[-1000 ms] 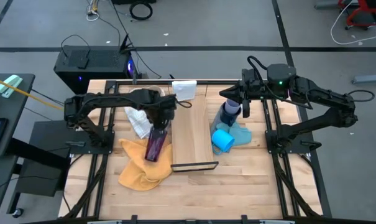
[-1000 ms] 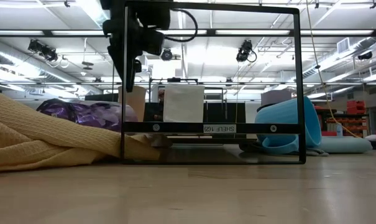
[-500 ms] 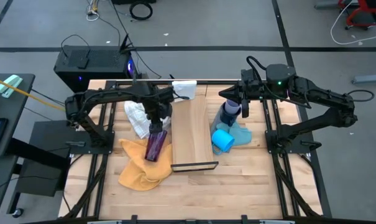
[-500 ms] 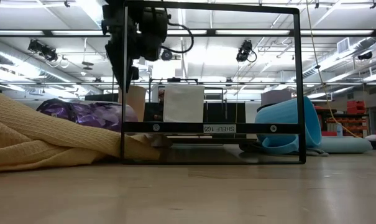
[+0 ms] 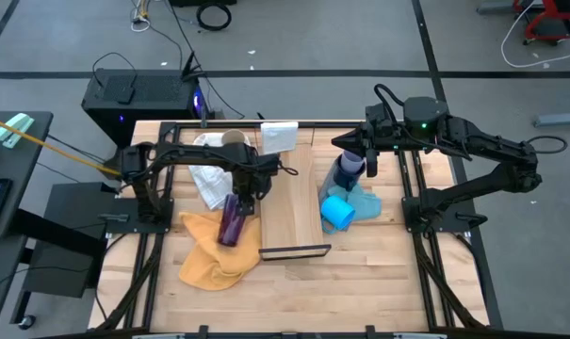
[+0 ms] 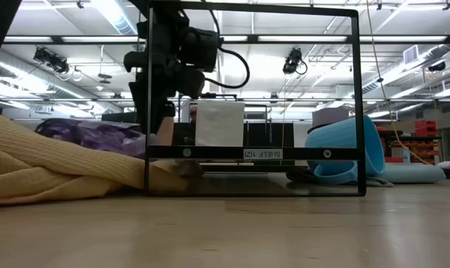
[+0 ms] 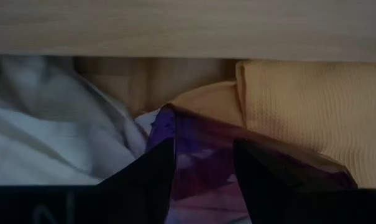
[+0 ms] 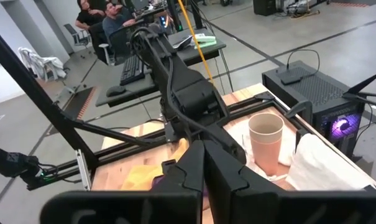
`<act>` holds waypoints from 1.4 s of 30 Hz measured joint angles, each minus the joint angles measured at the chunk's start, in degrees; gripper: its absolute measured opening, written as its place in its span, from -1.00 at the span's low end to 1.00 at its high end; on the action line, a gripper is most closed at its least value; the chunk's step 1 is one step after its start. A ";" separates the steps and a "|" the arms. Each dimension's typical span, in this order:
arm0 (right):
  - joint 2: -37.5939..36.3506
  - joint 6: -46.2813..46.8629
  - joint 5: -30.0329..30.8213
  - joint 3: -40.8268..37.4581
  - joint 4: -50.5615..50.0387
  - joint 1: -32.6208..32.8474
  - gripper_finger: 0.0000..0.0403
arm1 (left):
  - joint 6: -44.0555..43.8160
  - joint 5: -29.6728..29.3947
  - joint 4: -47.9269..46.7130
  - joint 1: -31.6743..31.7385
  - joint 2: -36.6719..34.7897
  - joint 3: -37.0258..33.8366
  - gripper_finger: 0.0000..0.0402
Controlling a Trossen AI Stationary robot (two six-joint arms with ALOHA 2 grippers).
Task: Stack small to large cups/mugs on shelf
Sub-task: Put the violet cup on the shelf
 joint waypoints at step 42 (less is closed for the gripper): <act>0.00 -2.19 0.03 0.00 -2.25 0.00 -0.93 | -0.09 3.99 -15.24 -0.20 0.30 6.87 -0.93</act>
